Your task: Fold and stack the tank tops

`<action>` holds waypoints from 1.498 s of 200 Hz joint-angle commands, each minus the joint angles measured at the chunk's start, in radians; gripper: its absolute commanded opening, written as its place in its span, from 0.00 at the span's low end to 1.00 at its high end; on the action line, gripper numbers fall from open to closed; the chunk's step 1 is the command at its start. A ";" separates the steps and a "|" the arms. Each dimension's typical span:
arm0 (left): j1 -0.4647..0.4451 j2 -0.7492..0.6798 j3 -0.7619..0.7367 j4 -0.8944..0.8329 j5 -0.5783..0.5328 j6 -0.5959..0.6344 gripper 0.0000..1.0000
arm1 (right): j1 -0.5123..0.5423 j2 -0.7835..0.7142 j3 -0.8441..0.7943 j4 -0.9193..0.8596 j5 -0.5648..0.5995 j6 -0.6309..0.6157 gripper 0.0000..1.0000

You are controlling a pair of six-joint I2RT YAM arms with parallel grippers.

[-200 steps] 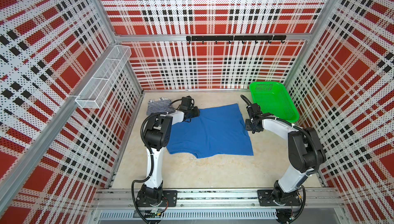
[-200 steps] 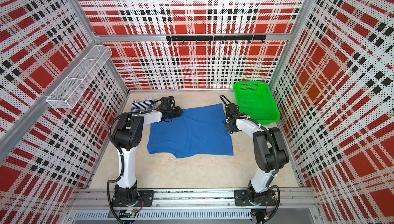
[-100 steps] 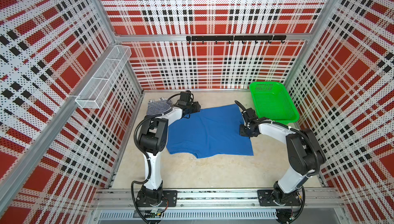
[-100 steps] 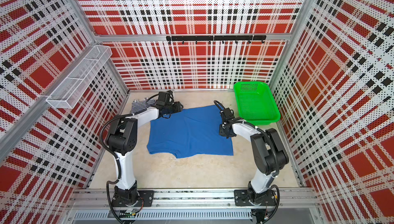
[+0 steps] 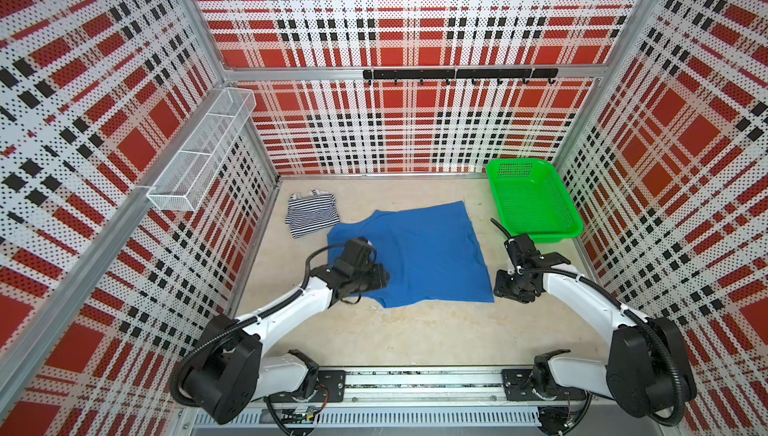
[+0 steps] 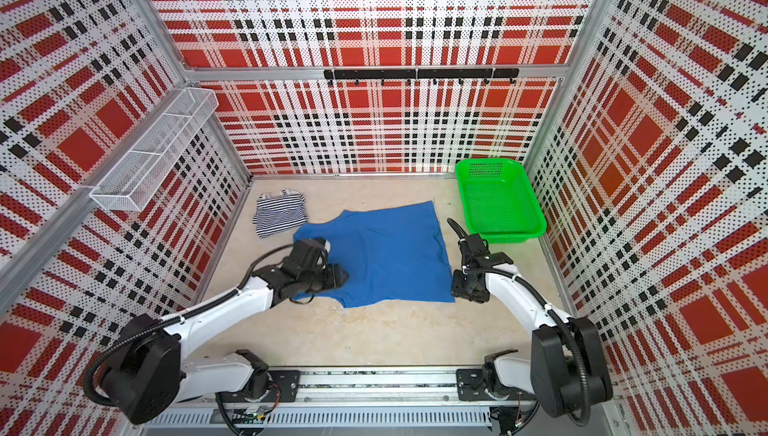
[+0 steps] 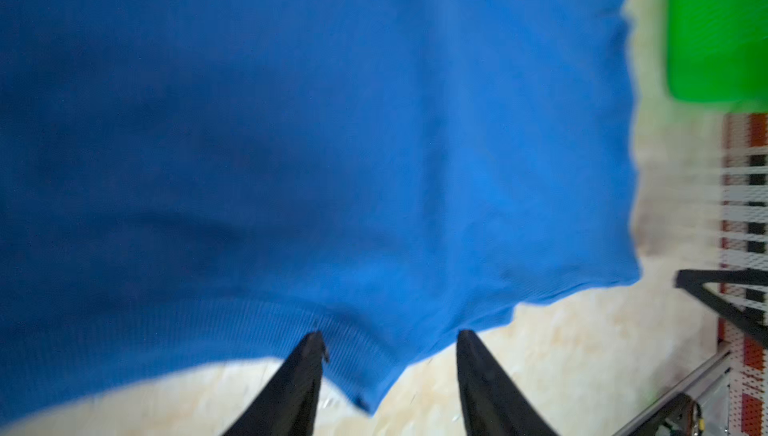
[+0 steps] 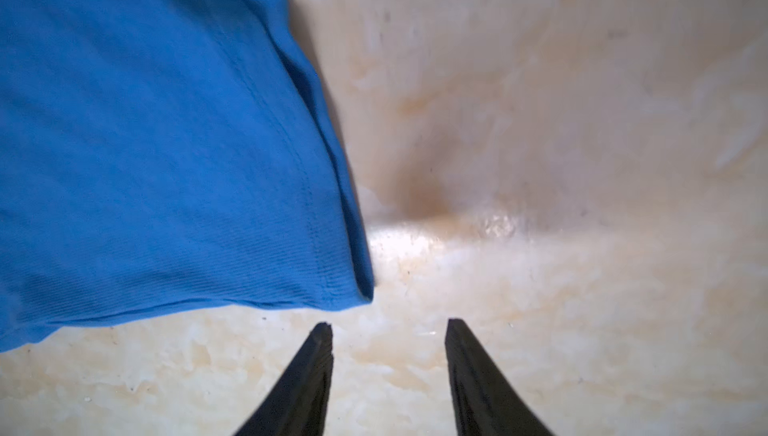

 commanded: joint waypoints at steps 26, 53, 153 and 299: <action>-0.073 -0.155 -0.123 0.058 -0.014 -0.301 0.55 | -0.006 -0.045 -0.054 0.049 -0.093 0.056 0.46; -0.088 -0.160 -0.220 0.222 -0.001 -0.399 0.56 | -0.007 -0.053 -0.081 0.084 -0.106 0.061 0.49; -0.122 -0.021 -0.296 0.351 -0.004 -0.458 0.59 | -0.004 -0.004 -0.160 0.231 -0.137 0.094 0.47; -0.177 -0.133 -0.264 0.191 -0.089 -0.433 0.00 | 0.131 -0.074 -0.139 0.146 0.022 0.115 0.00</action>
